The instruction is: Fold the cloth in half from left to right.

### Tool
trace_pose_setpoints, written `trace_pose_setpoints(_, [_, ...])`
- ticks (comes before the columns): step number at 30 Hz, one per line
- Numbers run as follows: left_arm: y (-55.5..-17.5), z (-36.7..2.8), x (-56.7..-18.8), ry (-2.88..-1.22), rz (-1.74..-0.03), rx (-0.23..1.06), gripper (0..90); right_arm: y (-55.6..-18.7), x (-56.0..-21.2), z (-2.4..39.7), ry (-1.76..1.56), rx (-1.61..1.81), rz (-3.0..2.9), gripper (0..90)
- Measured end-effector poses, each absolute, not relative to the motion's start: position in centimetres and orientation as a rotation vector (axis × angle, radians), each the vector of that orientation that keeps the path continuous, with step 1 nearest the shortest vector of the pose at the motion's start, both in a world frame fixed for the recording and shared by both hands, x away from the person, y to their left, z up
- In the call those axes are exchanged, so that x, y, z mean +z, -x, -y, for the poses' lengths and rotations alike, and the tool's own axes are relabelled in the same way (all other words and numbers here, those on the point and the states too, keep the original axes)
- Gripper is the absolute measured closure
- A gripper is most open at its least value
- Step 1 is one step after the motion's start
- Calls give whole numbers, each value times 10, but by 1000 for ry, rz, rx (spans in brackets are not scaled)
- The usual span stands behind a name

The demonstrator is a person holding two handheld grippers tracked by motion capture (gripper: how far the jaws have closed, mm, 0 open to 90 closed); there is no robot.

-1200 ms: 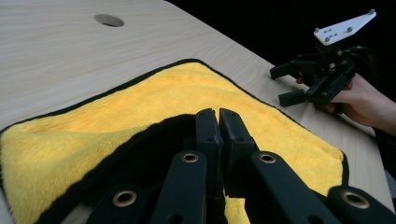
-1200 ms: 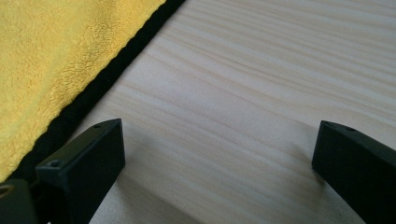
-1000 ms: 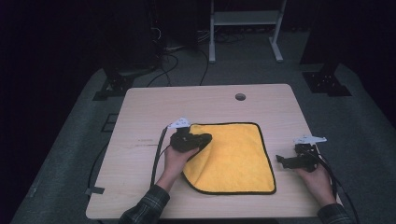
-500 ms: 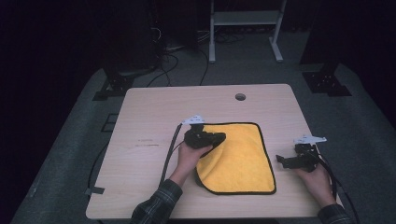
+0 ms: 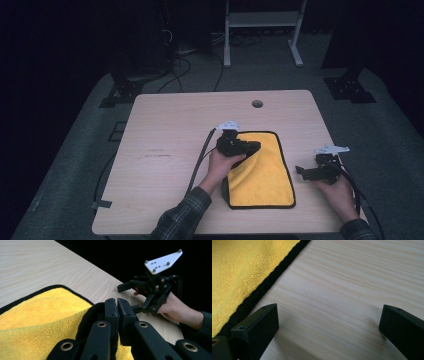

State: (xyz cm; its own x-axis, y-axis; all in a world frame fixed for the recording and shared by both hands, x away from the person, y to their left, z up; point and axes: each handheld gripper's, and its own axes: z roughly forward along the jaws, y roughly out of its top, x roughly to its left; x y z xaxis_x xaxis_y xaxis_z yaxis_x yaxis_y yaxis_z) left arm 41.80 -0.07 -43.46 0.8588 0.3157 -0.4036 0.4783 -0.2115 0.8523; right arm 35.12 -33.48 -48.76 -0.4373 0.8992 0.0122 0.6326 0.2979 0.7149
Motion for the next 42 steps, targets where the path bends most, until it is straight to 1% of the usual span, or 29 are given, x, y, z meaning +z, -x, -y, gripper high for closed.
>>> trace_pose_setpoints(9, [-422,34,-437,-1847,-577,-202,872,-351,-488,335,-1371,927,-2179,16])
trace_pose_setpoints(12, [-424,50,-442,-1884,-567,-217,872,-351,-488,335,-1369,926,-2182,16])
trace_pose_setpoints(17, [-425,64,-447,-1907,-572,-234,873,-351,-488,335,-1370,926,-2180,16])
trace_pose_setpoints(25, [-429,91,-467,-2033,-617,-231,871,-351,-488,335,-1372,927,-2180,16])
trace_pose_setpoints(29, [-429,99,-472,-2088,-621,-205,866,-351,-488,335,-1372,927,-2180,16])
trace_pose_setpoints(30, [-429,101,-473,-2106,-625,-193,853,-351,-488,335,-1372,927,-2180,16])
trace_pose_setpoints(32, [-428,101,-473,-2101,-630,-178,777,-351,-488,335,-1372,927,-2180,16])
trace_pose_setpoints(35, [-427,96,-469,-2089,-622,-163,626,-351,-488,335,-1372,927,-2180,16])
trace_pose_setpoints(36, [-426,87,-462,-2073,-620,-148,582,-351,-488,335,-1369,926,-2183,16])
trace_pose_setpoints(37, [-426,87,-462,-2073,-620,-148,541,-351,-488,335,-1369,926,-2183,16])
trace_pose_setpoints(38, [-426,75,-455,-2057,-630,-129,498,-351,-488,335,-1369,926,-2182,16])
trace_pose_setpoints(39, [-426,75,-455,-2057,-630,-129,447,-351,-488,335,-1369,926,-2182,16])
trace_pose_setpoints(40, [-426,60,-449,-2050,-636,-116,411,-351,-488,335,-1369,925,-2183,16])
trace_pose_setpoints(41, [-426,60,-449,-2050,-636,-116,371,-351,-488,335,-1369,925,-2183,16])
trace_pose_setpoints(42, [-426,53,-447,-2041,-648,-96,371,-351,-488,335,-1370,926,-2182,16])
